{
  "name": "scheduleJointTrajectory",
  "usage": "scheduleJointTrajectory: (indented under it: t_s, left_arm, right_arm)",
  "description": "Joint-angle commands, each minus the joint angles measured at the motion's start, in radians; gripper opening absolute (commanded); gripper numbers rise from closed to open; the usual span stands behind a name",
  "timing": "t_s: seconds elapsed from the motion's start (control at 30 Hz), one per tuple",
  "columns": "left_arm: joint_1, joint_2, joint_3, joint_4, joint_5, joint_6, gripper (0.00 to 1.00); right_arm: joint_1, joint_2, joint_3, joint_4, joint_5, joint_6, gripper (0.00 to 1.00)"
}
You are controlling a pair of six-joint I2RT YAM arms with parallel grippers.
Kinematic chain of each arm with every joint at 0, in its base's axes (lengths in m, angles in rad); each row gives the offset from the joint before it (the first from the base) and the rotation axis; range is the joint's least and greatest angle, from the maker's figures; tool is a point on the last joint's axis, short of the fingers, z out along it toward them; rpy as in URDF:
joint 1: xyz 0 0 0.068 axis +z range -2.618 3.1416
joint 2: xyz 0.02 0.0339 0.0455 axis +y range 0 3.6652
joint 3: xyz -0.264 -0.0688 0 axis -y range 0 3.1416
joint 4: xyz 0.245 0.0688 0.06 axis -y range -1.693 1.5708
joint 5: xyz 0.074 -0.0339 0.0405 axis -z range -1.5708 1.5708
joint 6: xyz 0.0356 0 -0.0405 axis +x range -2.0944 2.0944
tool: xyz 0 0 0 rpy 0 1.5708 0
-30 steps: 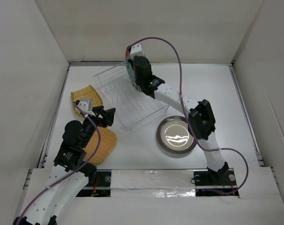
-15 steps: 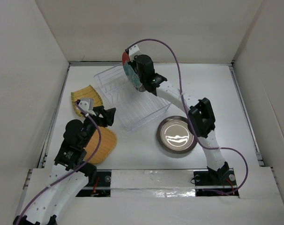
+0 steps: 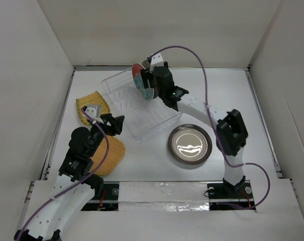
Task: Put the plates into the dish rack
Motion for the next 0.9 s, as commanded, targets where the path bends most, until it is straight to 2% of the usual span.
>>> scheduleJointTrajectory:
  t_s: [0.0, 0.03, 0.07, 0.1, 0.13, 0.17, 0.2, 0.23, 0.3, 0.37, 0.4, 0.47, 0.5, 0.57, 0.6, 0.73, 0.87]
  left_arm:
    - [-0.004, -0.009, 0.041, 0.036, 0.009, 0.014, 0.58]
    - [-0.004, -0.013, 0.041, 0.036, 0.016, 0.012, 0.58]
    - [-0.004, -0.017, 0.041, 0.036, 0.017, 0.011, 0.58]
    - [-0.004, -0.023, 0.039, 0.036, 0.02, 0.011, 0.58]
    - [-0.004, -0.032, 0.039, 0.036, 0.025, 0.007, 0.58]
    - [-0.004, -0.037, 0.038, 0.036, 0.026, 0.007, 0.58]
    - [-0.004, -0.045, 0.038, 0.034, 0.026, 0.007, 0.58]
    - [-0.004, -0.054, 0.036, 0.034, 0.028, 0.006, 0.58]
    - [-0.004, -0.062, 0.036, 0.035, 0.032, 0.003, 0.58]
    - [-0.004, -0.072, 0.036, 0.037, 0.04, 0.001, 0.57]
    - [-0.004, -0.075, 0.036, 0.037, 0.039, 0.001, 0.57]
    - [-0.013, -0.085, 0.036, 0.037, 0.039, 0.001, 0.57]
    - [-0.013, -0.089, 0.035, 0.037, 0.039, 0.001, 0.57]
    - [-0.013, -0.095, 0.036, 0.037, 0.037, 0.001, 0.57]
    - [-0.013, -0.101, 0.036, 0.036, 0.036, 0.0, 0.57]
    - [-0.013, -0.12, 0.036, 0.034, 0.034, 0.0, 0.57]
    - [-0.024, -0.135, 0.038, 0.032, 0.023, 0.003, 0.58]
  right_arm:
    - [-0.031, -0.271, -0.141, 0.034, -0.085, 0.176, 0.82]
    - [-0.031, -0.326, -0.21, 0.05, -0.099, 0.234, 0.82]
    - [-0.043, -0.448, -0.285, 0.057, -0.103, 0.27, 0.78]
    - [-0.063, -0.511, -0.449, 0.06, -0.116, 0.313, 0.66]
    - [-0.077, -0.638, -0.535, 0.057, -0.126, 0.415, 0.46]
    - [-0.094, -0.703, -0.621, 0.042, -0.131, 0.475, 0.02]
    - [-0.112, -0.765, -0.704, 0.019, -0.139, 0.532, 0.0]
    - [-0.152, -0.826, -0.855, -0.051, -0.142, 0.639, 0.0]
    - [-0.189, -1.005, -0.987, -0.144, -0.152, 0.724, 0.0]
    - [-0.236, -1.114, -1.111, -0.325, -0.146, 0.822, 0.0]
    - [-0.255, -1.212, -1.142, -0.382, -0.159, 0.85, 0.08]
    - [-0.313, -1.294, -1.212, -0.52, -0.201, 0.914, 0.31]
    - [-0.33, -1.329, -1.236, -0.548, -0.247, 0.928, 0.55]
    - [-0.382, -1.411, -1.275, -0.639, -0.264, 0.98, 0.73]
    - [-0.393, -1.446, -1.312, -0.647, -0.302, 1.005, 0.79]
    - [-0.453, -1.427, -1.337, -0.653, -0.361, 1.017, 0.85]
    - [-0.492, -1.248, -1.309, -0.641, -0.393, 0.987, 0.87]
